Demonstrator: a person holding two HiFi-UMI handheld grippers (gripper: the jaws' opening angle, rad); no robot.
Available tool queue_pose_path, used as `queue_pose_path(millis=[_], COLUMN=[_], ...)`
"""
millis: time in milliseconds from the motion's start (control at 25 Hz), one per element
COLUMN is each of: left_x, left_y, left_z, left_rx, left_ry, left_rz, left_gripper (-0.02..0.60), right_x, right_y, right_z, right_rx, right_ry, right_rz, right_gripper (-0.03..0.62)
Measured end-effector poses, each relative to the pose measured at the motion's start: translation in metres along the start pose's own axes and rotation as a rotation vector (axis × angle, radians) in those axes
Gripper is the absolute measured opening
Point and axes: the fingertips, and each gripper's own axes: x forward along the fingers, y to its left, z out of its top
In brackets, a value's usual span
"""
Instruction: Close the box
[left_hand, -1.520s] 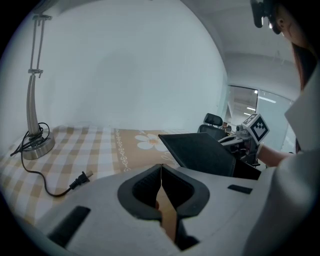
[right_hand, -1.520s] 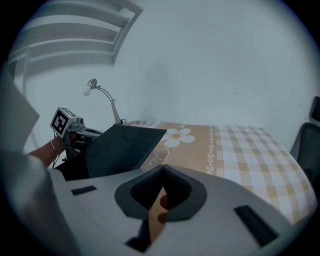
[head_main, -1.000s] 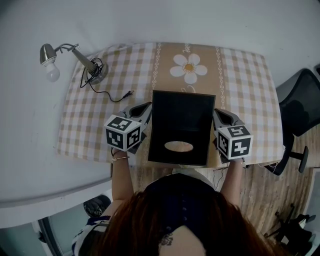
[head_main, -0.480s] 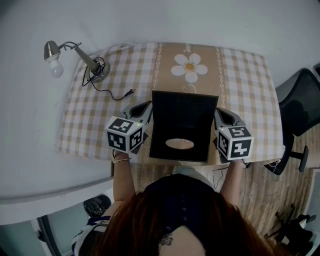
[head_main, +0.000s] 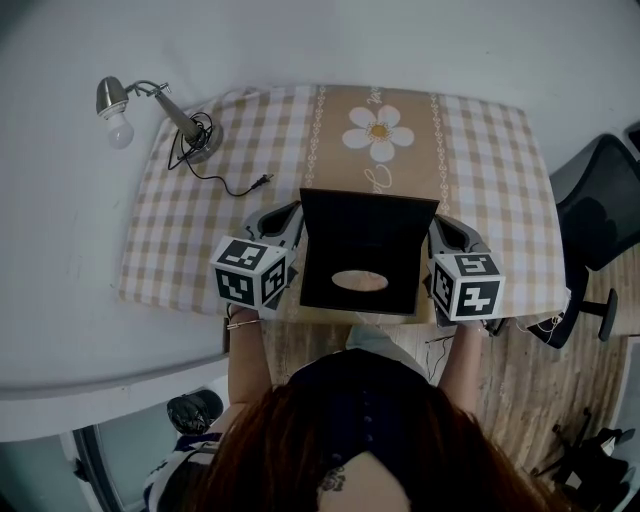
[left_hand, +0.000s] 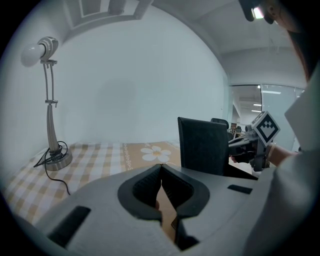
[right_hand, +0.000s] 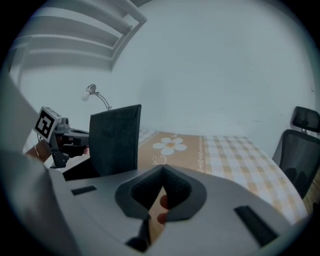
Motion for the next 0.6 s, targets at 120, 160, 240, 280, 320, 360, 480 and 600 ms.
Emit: queue_pose_path(millis=[120,160,240,280,320,360,480,600], left_x=[-0.004,-0.005,-0.008,-0.009,-0.01,-0.011,-0.013,-0.015], left_y=[-0.001,-0.002,-0.002,-0.003,-0.003,-0.003,-0.004,-0.005], left_z=[0.0,-0.001,-0.001,-0.001,-0.001,-0.002,-0.002,-0.003], left_rx=[-0.002,-0.004,-0.006,-0.006,-0.007,-0.008,-0.012,-0.02], left_ry=[-0.009,-0.011,-0.014,-0.015,-0.016,-0.016,-0.016,-0.018], left_rz=[0.01,0.015,0.023,0.027,0.031,0.033,0.038,0.045], left_gripper=[0.028,0.028,0.028,0.028,0.028,0.028,0.028,0.028], right_x=[-0.003,-0.004,-0.007,-0.008,-0.008,-0.009,-0.011,-0.013], right_y=[0.0,0.0,0.001,0.001,0.001,0.002,0.003,0.003], right_z=[-0.002,-0.003,-0.004,-0.004,-0.004,-0.004,-0.005,-0.006], right_rx=[0.01,0.012,0.014,0.014,0.014,0.016,0.024,0.031], right_ry=[-0.006,-0.007,-0.008,-0.008,-0.008,-0.008,-0.01,-0.014], right_rz=[-0.018,-0.024,-0.038,-0.044,-0.048,-0.05,-0.058,-0.065], right_gripper=[0.017,0.017,0.017,0.017,0.017,0.017,0.017,0.017])
